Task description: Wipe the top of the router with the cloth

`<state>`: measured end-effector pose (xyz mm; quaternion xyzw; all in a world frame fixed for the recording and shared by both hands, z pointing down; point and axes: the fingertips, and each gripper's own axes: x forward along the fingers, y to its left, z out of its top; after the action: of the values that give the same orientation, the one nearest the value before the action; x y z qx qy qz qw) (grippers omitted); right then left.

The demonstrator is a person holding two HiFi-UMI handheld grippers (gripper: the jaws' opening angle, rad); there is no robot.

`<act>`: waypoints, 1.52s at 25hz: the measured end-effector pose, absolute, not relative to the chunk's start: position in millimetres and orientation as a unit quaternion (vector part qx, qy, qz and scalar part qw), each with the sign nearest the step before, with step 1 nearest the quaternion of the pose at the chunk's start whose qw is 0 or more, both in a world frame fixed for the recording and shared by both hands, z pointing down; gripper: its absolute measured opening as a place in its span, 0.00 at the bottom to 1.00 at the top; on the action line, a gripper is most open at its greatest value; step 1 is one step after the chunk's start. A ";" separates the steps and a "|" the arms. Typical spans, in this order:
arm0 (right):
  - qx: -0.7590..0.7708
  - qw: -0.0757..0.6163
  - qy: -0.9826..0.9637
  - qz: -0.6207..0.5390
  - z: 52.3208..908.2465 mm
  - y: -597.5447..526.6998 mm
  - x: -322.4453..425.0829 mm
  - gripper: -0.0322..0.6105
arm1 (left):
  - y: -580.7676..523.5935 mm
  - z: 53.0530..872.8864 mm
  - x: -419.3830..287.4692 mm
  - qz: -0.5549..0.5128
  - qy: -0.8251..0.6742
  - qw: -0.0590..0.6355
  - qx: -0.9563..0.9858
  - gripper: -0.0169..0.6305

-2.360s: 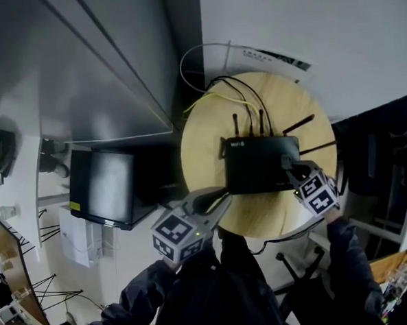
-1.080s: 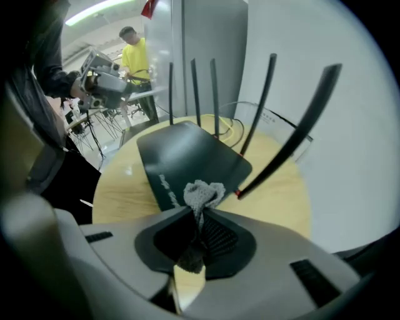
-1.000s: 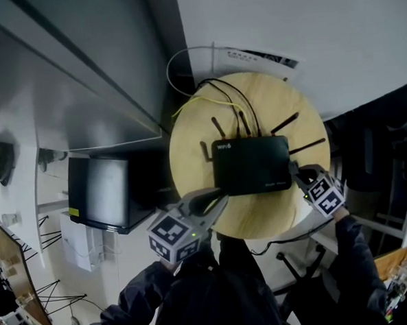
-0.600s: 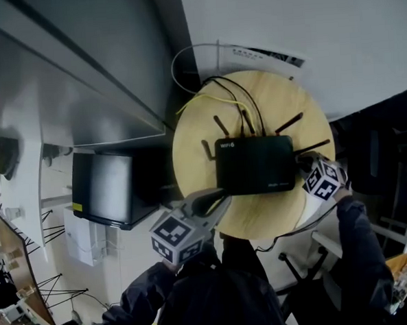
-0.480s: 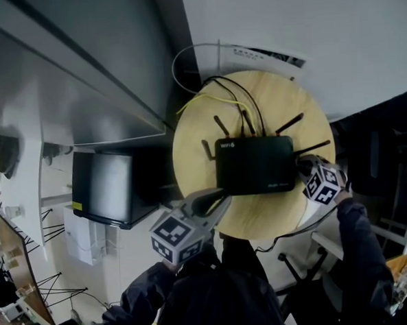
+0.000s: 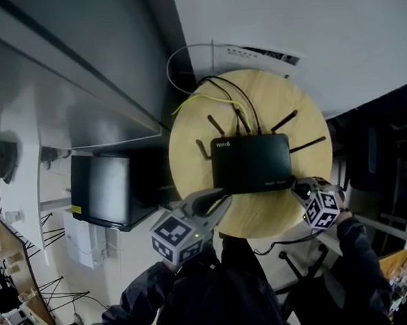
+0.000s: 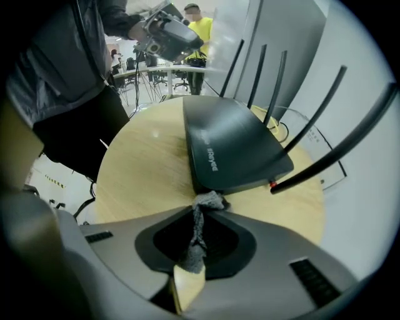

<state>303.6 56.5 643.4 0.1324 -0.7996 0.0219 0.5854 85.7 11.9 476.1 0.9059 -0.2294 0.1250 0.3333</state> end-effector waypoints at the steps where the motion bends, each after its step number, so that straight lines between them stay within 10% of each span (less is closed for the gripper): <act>1: 0.137 0.582 -0.801 0.027 644.9 59.4 302.9 0.15 | 12.6 476.3 85.7 0.126 -0.228 0.334 0.906 0.07; 8: 0.231 0.553 -0.794 0.102 638.8 51.0 310.7 0.15 | 14.0 475.3 80.4 0.128 -0.224 0.329 0.908 0.07; 23: 0.419 0.169 -0.838 0.305 417.0 24.6 155.5 0.15 | 4.1 378.7 78.1 0.106 -0.213 0.300 0.924 0.07; 38: 0.427 0.132 -0.854 0.265 364.9 8.1 113.0 0.15 | -0.2 354.1 75.5 0.096 -0.188 0.277 0.937 0.07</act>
<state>113.0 8.1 364.9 0.4274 -0.8541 0.2652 0.1323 75.5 -0.2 354.1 0.9374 -0.1883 0.0961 0.2769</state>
